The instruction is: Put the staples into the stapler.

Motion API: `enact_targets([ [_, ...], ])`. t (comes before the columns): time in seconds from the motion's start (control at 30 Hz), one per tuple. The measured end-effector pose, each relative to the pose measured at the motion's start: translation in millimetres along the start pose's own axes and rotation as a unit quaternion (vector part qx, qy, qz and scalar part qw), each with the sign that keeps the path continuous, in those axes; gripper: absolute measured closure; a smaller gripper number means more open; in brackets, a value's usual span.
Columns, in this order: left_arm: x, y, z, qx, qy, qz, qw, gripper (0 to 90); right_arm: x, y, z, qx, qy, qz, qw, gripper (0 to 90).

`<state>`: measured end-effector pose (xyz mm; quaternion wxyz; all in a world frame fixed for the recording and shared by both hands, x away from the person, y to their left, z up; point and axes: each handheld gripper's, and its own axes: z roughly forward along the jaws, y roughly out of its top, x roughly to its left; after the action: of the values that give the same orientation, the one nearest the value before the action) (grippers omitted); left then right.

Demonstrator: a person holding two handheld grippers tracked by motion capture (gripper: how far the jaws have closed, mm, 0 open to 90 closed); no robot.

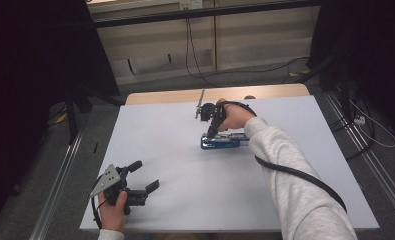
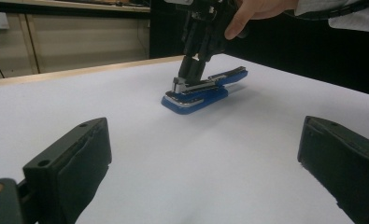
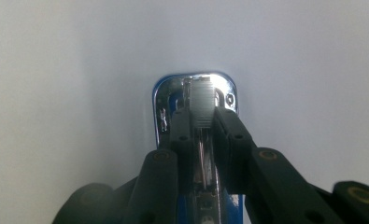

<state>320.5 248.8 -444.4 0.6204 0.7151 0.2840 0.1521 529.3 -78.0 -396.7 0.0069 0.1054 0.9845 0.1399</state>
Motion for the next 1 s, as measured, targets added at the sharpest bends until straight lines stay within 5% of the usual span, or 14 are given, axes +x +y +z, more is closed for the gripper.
enact_targets([
  [1.0, 0.1, -0.4, 1.2, 0.004, -0.001, 0.000, 1.0000, 2.8, 1.8, 0.5, 2.5, 0.000, 0.003, 0.007, 1.0000, 77.3],
])
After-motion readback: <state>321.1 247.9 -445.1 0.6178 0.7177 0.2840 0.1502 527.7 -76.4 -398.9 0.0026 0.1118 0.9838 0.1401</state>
